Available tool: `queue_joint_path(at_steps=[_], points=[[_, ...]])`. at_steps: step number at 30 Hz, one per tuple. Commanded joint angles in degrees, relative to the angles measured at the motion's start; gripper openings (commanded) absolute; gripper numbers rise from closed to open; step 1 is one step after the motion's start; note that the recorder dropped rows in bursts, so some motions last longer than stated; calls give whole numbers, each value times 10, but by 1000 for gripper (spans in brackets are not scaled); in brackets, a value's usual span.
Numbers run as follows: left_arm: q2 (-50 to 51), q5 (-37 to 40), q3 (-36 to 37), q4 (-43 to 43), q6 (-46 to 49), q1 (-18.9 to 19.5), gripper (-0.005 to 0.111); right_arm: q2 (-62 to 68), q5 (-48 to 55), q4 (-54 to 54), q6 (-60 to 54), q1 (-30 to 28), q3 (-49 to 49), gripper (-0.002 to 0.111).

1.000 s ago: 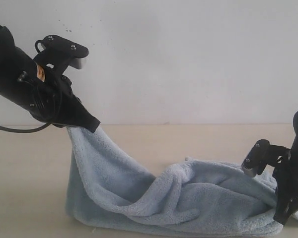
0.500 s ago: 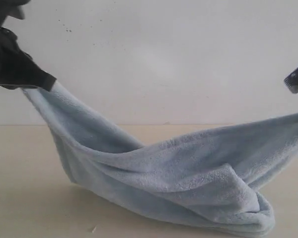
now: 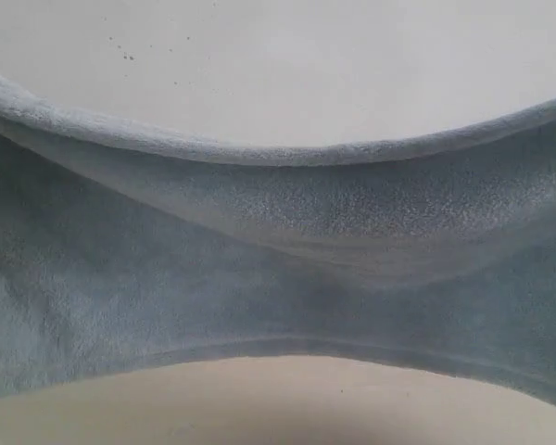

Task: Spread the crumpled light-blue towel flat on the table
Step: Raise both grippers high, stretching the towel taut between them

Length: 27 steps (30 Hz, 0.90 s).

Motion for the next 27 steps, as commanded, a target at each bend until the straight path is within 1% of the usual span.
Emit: queue_joint_path(at_steps=[1,3,6,16,21,25,27], points=[[-1,73,-3,5,21,2,4,-11,6,31,5,-1,0,0],[1,90,-2,7,23,2,4,-11,8,53,5,-1,0,0],[1,91,2,11,23,2,4,-11,10,76,1,-1,0,0],[8,105,3,4,23,2,4,-11,1,94,1,-1,0,0],[8,125,4,4,23,2,4,-11,3,143,1,-1,0,0],[9,122,7,-38,26,2,4,-9,5,176,1,-1,0,0],[9,95,20,-61,38,2,4,-4,5,176,1,-1,0,0]])
